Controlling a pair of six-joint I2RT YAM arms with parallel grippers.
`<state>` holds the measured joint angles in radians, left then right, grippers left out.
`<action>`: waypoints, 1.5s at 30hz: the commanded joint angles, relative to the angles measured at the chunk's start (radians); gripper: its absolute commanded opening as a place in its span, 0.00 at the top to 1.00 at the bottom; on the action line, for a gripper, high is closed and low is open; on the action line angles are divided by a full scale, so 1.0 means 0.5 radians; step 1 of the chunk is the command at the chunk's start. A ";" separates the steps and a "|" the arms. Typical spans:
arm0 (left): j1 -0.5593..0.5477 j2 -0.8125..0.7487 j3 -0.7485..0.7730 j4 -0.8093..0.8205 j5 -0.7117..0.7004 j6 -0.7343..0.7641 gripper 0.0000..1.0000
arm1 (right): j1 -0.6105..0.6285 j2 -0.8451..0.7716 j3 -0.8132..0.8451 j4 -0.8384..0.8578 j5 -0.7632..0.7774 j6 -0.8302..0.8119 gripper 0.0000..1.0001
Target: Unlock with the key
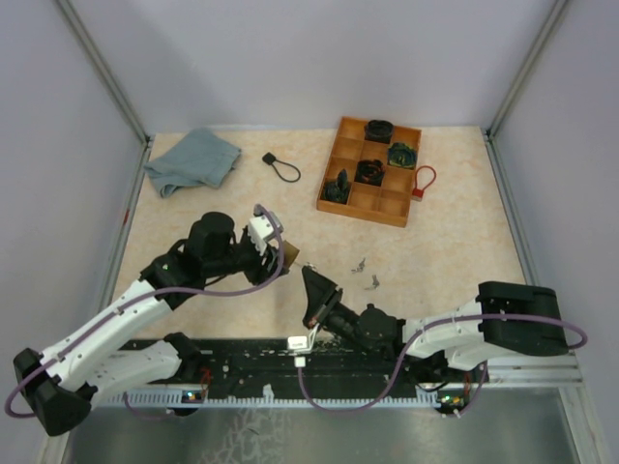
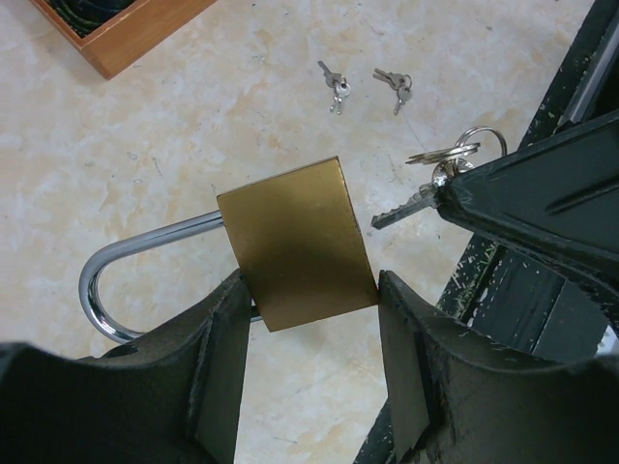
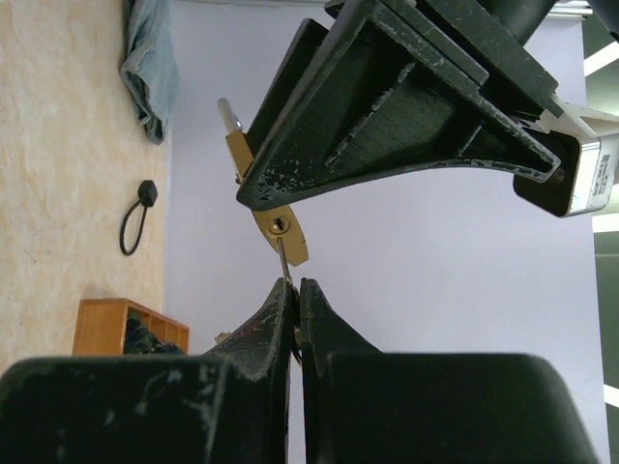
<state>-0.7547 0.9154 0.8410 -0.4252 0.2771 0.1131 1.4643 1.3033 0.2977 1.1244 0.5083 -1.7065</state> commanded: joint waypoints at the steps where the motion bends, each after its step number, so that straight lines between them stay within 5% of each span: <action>1: 0.003 0.019 0.043 0.138 -0.045 -0.002 1.00 | 0.035 -0.026 0.083 0.171 0.032 -0.035 1.00; 45: 0.003 0.090 0.165 0.094 0.193 -0.147 1.00 | 0.043 0.056 0.088 -0.104 0.089 -0.099 1.00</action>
<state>-0.7517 0.9691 0.8528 -0.4454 0.3164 0.0696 1.4731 1.3155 0.2977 1.0878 0.5404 -1.7546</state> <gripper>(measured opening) 0.569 0.020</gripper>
